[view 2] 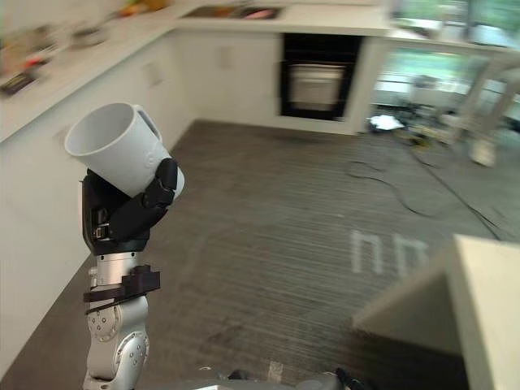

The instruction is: Walk over to the sink, pick up the cup, carry it to the dishwasher, place the cup inside the dishwasher, then close the dishwasher door

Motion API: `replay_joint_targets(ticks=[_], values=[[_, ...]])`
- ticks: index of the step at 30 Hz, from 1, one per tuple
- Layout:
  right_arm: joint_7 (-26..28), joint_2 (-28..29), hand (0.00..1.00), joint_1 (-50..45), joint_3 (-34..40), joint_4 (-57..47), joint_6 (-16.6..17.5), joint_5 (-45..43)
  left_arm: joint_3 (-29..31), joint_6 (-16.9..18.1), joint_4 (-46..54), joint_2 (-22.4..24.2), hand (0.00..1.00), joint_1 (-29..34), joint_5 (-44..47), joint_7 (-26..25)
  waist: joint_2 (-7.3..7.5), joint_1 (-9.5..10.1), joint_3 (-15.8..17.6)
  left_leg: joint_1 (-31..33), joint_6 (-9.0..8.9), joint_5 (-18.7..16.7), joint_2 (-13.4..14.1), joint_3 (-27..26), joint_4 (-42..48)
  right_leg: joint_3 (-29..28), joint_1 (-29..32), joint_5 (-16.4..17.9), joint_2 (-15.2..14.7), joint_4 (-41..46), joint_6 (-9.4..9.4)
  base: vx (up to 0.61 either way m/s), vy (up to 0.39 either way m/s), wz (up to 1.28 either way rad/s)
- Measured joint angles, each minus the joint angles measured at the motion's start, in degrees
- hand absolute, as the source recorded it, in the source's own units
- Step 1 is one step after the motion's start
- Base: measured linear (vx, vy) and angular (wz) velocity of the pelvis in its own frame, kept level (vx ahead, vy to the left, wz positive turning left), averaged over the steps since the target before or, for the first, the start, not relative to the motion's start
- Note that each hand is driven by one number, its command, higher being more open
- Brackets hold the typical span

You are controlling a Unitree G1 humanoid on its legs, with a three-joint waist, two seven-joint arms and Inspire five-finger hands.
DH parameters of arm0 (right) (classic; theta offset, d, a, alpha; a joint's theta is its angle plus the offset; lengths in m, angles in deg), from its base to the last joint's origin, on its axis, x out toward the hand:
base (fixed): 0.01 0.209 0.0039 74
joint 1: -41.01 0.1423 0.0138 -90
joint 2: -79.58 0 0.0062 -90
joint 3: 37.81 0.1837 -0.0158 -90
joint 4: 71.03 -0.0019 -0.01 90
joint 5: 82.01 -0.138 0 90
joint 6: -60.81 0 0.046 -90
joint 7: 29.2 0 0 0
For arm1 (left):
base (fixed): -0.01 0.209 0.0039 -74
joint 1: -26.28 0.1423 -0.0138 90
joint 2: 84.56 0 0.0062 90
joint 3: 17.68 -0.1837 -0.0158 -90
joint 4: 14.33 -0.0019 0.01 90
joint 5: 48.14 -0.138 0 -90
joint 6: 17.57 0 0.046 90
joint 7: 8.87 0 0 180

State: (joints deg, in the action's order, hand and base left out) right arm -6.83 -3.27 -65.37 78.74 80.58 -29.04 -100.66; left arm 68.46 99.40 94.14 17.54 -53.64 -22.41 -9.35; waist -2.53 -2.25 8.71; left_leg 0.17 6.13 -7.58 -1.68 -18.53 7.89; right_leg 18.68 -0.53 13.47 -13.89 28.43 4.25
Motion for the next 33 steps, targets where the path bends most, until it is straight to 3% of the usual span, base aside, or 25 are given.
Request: replay_joint_targets(ticks=[1,2,3,6,7,9,10,11,12,14,15,21,24,27,28,29,30,31,32,33], values=[[0.07,0.53,1.0,0.29,-0.18,0.07,1.27,-0.24,-0.37,0.45,-0.37,-0.2,0.0,0.0,-0.1,-0.03,0.22,-0.15,-0.16,-1.58,-1.62,0.78,-0.99,-0.06,-3.67,-2.29,3.15,0.23,2.02,-1.4,0.06,0.26,0.027,1.7],[0.42,1.09,1.0,0.97,-0.96,-0.43,2.63,-0.37,-1.2,1.17,-0.31,-1.37,0.0,-1.36,-1.21,-0.2,1.13,-0.3,0.71,-0.85,-1.07,0.26,-1.87,0.39,-1.15,-4.9,8.23,0.11,2.99,-2.68,0.22,0.24,0.036,1.34],[0.49,0.98,1.0,2.01,-1.56,-0.74,2.78,-0.42,-1.75,1.28,-0.5,-2.42,0.0,-1.57,-2.53,-0.71,1.48,-0.23,1.12,-2.3,2.36,-0.17,-2.59,1.18,-1.73,-9.1,12.22,-0.92,5.19,-6.56,0.93,0.21,0.027,0.92],[1.0,0.91,1.0,1.85,-5.54,-2.72,3.32,-0.44,-5.91,0.59,-0.53,-4.7,0.0,-2.8,-5.95,-1.62,1.77,-1.62,0.14,-6.6,1.35,-1.7,-2.34,5.24,-4.8,-19.09,17.16,-9.82,11.66,-19.08,2.63,0.34,-0.001,0.58],[1.01,1.17,1.0,1.81,-5.76,-2.84,3.31,-0.44,-6.86,0.34,-0.53,-5.32,0.0,-3.35,-6.77,-1.63,2.29,-1.78,0.08,-7.24,0.96,-2.32,-2.46,5.97,-4.67,-19.96,17.94,-10.6,12.27,-19.96,2.3,0.45,-0.054,0.58],[0.85,1.98,1.0,1.02,-7.06,-3.83,2.95,-0.46,-9.47,-1.22,-0.58,-6.3,0.0,-4.55,-9.17,-1.5,4.1,-2.34,-0.34,-8.89,-1.35,-5.15,-2.3,7.05,-0.46,-20.0,17.34,-15.92,12.95,-22.14,-1.38,0.58,-0.09,0.67],[0.59,2.64,1.0,-0.28,-7.93,-4.81,2.27,-0.6,-10.25,-1.66,-0.57,-6.09,0.0,-4.86,-10.06,-1.19,5.21,-2.5,-0.8,-9.69,-4.19,-7.64,-2.24,7.72,2.86,-19.73,15.56,-21.91,12.95,-22.07,-5.23,0.58,-0.105,0.59],[0.13,2.52,1.0,-0.45,-8.19,-5.3,1.65,-1.53,-10.35,-1.64,-0.72,-5.48,0.0,-5.08,-10.11,-0.89,4.46,-2.49,-0.51,-10.31,-4.92,-9.19,-1.22,8.05,4.33,-19.13,15.28,-23.41,13.52,-20.6,-4.6,0.56,-0.112,0.25],[-1.08,2.25,1.0,0.21,-8.31,-6.54,0.11,-2.8,-10.33,-2.03,-0.54,-3.62,0.0,-5.43,-10.02,-0.81,1.88,-2.0,-0.45,-10.6,-7.12,-11.1,2.02,7.74,6.64,-17.64,15.62,-21.54,16.27,-17.38,-5.66,0.42,-0.079,-0.04],[-1.44,2.53,1.0,0.2,-9.83,-9.36,-1.53,-3.68,-10.17,-2.54,-0.42,-3.62,0.0,-8.33,-10.0,-0.77,1.85,-1.92,-0.41,-11.71,-7.54,-11.26,3.79,6.99,7.16,-16.83,16.55,-16.45,17.7,-12.35,-6.74,0.4,-0.078,-0.06],[-2.36,7.56,1.0,-2.3,-8.41,-15.08,-2.56,-6.2,-9.27,-2.75,-1.22,-3.4,0.0,-13.72,-11.16,0.68,2.59,-3.5,-2.2,-5.31,-12.17,-16.98,9.15,6.59,18.76,-17.57,19.7,-3.78,15.29,4.72,-5.93,0.2,-0.045,0.02],[-2.5,7.19,1.0,-2.29,-10.53,-16.4,-2.66,-6.2,-9.77,-2.74,-1.19,-2.56,0.0,-13.69,-11.04,0.6,2.68,-3.46,-2.18,-5.12,-11.9,-17.15,8.87,4.72,19.39,-17.96,21.11,-4.71,15.84,4.89,-6.19,-0.01,0.0,-0.15],[-3.21,6.57,1.0,-2.09,-11.83,-17.69,-3.91,-7.04,-10.9,-2.94,-1.35,-1.05,0.0,-12.71,-9.65,1.52,2.6,-4.28,-1.83,-5.04,-11.84,-17.15,9.0,3.85,18.55,-12.07,21.64,-3.14,12.85,4.68,-7.34,-0.06,-0.008,-0.18],[-3.75,4.84,1.0,-2.09,-14.32,-19.5,-5.32,-7.22,-11.22,-2.87,-1.39,-0.64,0.0,-9.28,-7.45,3.22,1.64,-3.84,-2.42,-9.45,-10.94,-17.63,9.51,-0.49,14.85,-2.92,20.79,-0.07,9.03,9.62,-8.3,0.09,-0.045,-0.49],[-4.51,3.45,1.0,-2.64,-16.04,-19.92,-5.86,-7.2,-11.85,-3.07,-1.36,0.41,0.0,-6.09,-6.0,3.47,0.92,-3.85,-2.95,-8.81,-10.48,-17.96,11.23,0.14,23.98,0.42,16.98,5.59,8.83,10.89,-9.22,0.28,-0.103,-0.39],[-4.78,2.98,1.0,-2.5,-16.15,-19.89,-6.24,-7.31,-12.54,-3.07,-1.58,0.89,0.0,-4.98,-5.3,3.42,0.26,-3.91,-2.32,-5.22,-8.6,-16.94,12.88,2.95,33.27,0.6,16.39,6.94,9.5,11.7,-9.37,0.32,-0.177,-0.23],[-5.05,2.03,1.0,-2.62,-16.57,-20.35,-6.83,-7.28,-13.34,-3.21,-2.41,1.53,0.0,-2.85,-4.15,3.41,-0.9,-3.13,-2.4,1.29,-3.03,-11.26,14.69,6.48,46.72,0.03,15.2,7.73,11.16,11.2,-9.18,0.29,-0.146,-0.54],[-5.31,-0.03,1.0,-2.07,-17.99,-19.86,-7.86,-7.16,-13.41,-3.92,-3.69,1.77,0.0,0.23,-3.57,3.94,-2.51,-0.81,-2.79,8.32,-3.37,-2.38,17.49,8.82,58.9,-2.36,13.05,7.81,14.24,8.58,-8.88,0.39,-0.133,-0.89],[-5.47,-1.46,1.0,-1.27,-18.92,-18.13,-8.94,-7.08,-12.65,-4.41,-5.21,1.51,0.0,2.28,-2.82,4.38,-3.0,0.02,-2.66,13.63,-3.69,-2.98,17.53,10.46,65.02,-3.29,10.08,7.73,15.46,5.71,-8.66,0.39,-0.061,-0.82],[-5.69,-1.67,1.0,-0.63,-19.34,-17.15,-9.41,-7.0,-12.16,-4.5,-6.13,1.06,0.0,3.17,-2.53,4.49,-2.83,-0.02,-2.56,15.63,-3.62,-3.87,16.8,10.8,65.12,-3.31,8.24,7.65,15.59,3.83,-8.55,0.42,-0.083,-0.41]])
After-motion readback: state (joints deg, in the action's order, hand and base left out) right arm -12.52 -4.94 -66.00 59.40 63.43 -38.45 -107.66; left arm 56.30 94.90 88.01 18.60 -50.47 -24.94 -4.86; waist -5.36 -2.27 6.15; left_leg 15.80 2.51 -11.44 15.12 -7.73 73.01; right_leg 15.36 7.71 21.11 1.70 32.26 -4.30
